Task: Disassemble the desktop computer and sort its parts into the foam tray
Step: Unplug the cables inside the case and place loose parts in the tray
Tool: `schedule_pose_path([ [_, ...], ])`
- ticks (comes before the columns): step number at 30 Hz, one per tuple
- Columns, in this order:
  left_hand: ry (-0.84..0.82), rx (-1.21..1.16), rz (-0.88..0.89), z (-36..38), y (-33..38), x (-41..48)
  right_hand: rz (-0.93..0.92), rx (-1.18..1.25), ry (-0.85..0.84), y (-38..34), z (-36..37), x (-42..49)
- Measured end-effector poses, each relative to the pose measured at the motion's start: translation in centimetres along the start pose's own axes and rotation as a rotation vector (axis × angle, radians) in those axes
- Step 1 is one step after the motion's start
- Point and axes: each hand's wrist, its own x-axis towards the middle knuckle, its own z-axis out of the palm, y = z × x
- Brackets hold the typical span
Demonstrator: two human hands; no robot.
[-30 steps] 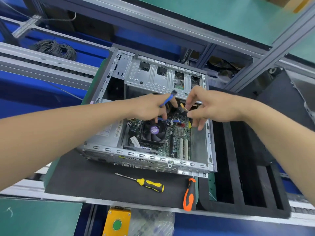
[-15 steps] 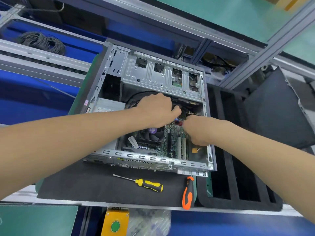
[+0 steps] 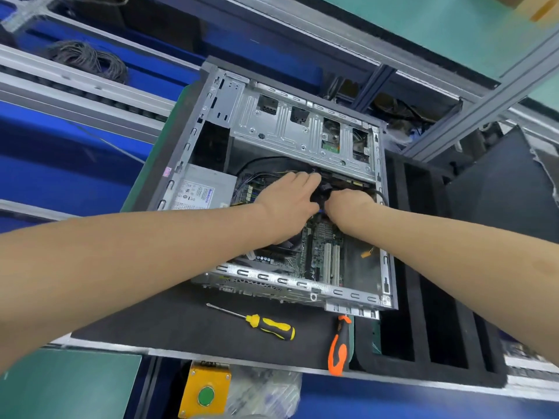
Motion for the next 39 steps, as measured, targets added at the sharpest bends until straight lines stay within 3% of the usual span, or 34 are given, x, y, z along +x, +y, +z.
schedule_pose_path([
  [4, 0.008, -0.053, 0.115, -0.4, 0.2, 0.4, -0.034, -0.027, 0.045, 0.2, 0.5, 0.2],
  [8, 0.021, -0.062, 0.08, 0.0, 0.3, 0.6, -0.051, -0.049, 0.041, 0.3, 0.7, 0.1],
  [22, -0.281, -0.341, -0.004, 0.4, -0.4, 4.6, 0.027, -0.079, 0.034, -0.1, 0.8, 0.2],
  [31, -0.193, -0.506, -0.361, 1.0, 2.6, 7.0, 0.104, 0.055, -0.046, -0.4, 0.4, 0.8],
  [39, -0.259, -0.542, -0.425, 1.6, 2.6, 7.8, 0.14, 0.103, 0.003, -0.5, 1.1, 0.5],
])
